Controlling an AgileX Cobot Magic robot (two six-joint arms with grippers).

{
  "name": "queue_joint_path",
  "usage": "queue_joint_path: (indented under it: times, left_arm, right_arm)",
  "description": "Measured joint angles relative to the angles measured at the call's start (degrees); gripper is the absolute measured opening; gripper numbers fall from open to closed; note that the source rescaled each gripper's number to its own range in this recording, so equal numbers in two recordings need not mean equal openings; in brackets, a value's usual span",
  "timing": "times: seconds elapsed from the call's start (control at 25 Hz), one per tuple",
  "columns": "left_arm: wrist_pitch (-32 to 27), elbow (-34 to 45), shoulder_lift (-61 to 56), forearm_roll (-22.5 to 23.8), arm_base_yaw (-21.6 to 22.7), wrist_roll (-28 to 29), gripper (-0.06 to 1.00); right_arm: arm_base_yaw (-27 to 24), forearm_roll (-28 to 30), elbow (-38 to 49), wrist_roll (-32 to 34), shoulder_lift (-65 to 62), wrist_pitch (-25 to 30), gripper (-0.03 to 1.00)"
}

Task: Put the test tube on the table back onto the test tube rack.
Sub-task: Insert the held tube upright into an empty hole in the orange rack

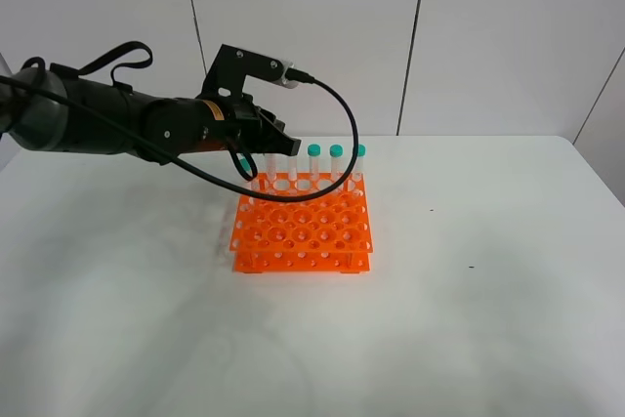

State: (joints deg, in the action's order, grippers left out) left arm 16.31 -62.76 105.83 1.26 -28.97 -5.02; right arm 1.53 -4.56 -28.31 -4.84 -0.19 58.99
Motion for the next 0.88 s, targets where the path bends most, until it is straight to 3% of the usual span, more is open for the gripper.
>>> queue_joint_path:
  times: [0.12,0.88]
  left_arm:
    - [2.3,1.8,0.0,0.0,0.0,0.0,0.0]
    - [2.8,1.9,2.1,0.0,0.0,-0.7,0.0]
  right_arm:
    - [0.0,0.0,0.0,0.0,0.0,0.0,1.0]
    - [0.0,0.0,0.0,0.0,0.0,0.0,1.0]
